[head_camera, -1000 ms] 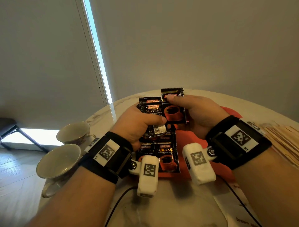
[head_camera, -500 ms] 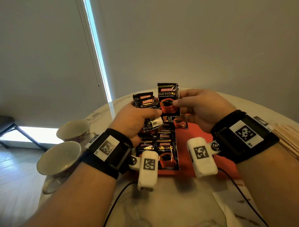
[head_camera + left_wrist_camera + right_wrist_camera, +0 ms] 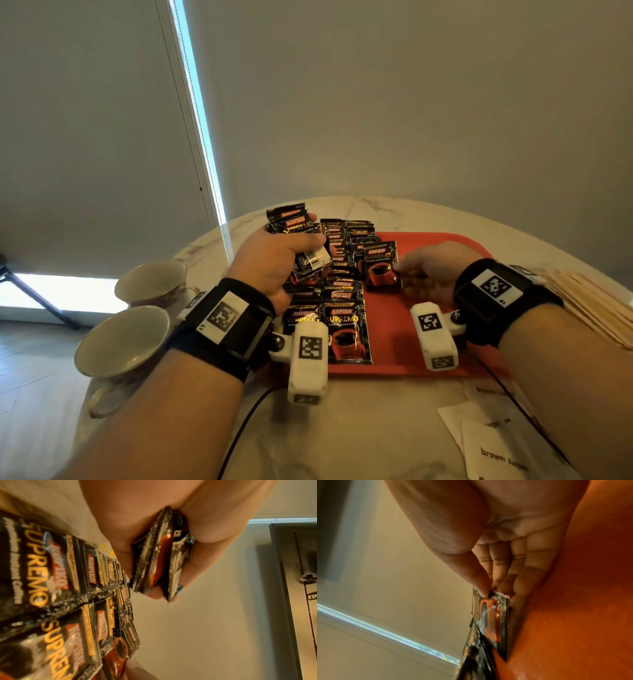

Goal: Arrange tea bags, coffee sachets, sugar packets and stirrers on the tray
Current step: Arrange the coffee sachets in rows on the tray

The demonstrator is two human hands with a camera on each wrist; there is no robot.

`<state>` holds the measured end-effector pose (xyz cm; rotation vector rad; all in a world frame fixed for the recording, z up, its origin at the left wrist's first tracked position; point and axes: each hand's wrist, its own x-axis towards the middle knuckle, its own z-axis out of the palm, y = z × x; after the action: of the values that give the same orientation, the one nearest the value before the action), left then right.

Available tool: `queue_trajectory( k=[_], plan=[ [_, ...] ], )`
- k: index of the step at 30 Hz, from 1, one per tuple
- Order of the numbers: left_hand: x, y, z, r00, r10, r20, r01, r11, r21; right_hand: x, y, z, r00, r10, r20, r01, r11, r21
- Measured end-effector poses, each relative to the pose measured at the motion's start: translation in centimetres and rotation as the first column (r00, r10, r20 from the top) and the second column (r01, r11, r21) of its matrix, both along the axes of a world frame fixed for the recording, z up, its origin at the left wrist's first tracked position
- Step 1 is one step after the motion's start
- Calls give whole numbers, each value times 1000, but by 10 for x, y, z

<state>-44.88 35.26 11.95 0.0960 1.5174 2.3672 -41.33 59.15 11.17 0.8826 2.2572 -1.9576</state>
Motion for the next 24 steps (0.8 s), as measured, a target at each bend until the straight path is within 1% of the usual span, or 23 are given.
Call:
queue_trajectory(
  k=[5, 10, 19, 24],
  plan=[
    [0, -1, 1, 1000, 4, -29, -4, 1000, -13, -3, -5, -2, 998, 36, 44, -40, 997, 71],
    [-3, -2, 0, 1000, -1, -17, 1, 1000, -9, -5, -5, -1, 997, 46, 63, -53, 992, 111],
    [-5, -2, -1, 1000, -15, -21, 15, 999, -34, -5, -3, -2, 994, 53, 98, -65, 990, 125],
    [-4, -1, -2, 999, -15, -32, 14, 999, -31, -5, -1, -2, 997, 49, 65, -55, 994, 90]
  ],
)
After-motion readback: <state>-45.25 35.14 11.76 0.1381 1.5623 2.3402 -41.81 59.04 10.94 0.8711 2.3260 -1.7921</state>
